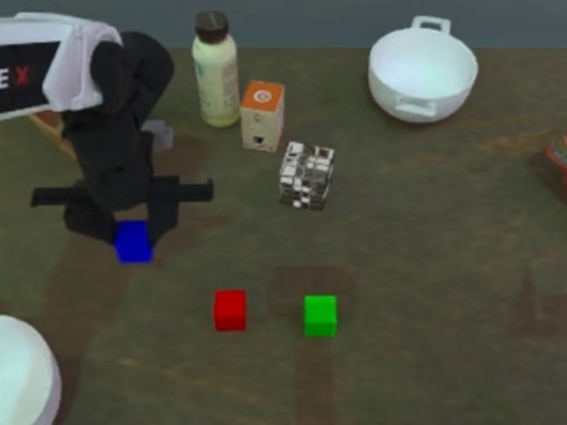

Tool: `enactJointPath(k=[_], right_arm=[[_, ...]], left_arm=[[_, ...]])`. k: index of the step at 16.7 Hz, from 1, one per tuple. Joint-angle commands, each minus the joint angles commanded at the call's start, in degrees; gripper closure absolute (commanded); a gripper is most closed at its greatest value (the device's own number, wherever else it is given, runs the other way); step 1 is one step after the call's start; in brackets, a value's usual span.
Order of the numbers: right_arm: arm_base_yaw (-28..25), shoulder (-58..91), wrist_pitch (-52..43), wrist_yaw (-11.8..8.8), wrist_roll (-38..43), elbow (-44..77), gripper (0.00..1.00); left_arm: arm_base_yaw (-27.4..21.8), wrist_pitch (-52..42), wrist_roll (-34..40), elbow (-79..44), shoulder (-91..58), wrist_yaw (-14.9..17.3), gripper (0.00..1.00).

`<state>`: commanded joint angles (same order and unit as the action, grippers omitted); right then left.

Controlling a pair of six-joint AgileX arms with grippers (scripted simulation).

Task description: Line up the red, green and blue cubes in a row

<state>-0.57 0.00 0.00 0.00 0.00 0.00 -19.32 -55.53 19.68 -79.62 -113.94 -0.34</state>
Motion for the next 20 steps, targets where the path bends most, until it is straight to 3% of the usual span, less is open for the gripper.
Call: enactJointPath(k=[4, 13, 16, 20], right_arm=[[0.0, 0.0, 0.0, 0.0, 0.0, 0.0, 0.0], [0.0, 0.0, 0.0, 0.0, 0.0, 0.0, 0.0], [0.0, 0.0, 0.0, 0.0, 0.0, 0.0, 0.0], [0.0, 0.0, 0.0, 0.0, 0.0, 0.0, 0.0]], left_arm=[[-7.32, -5.75, 7.16, -11.26, -7.39, -0.09, 1.0], [-29.56, -22.06, 28.83, -49.66, -27.05, -0.26, 1.0], [-33.33, -24.49, 32.49, -54.66, -29.79, -0.36, 1.0], [-33.73, -24.72, 32.86, -55.15, -30.06, -0.37, 1.0]])
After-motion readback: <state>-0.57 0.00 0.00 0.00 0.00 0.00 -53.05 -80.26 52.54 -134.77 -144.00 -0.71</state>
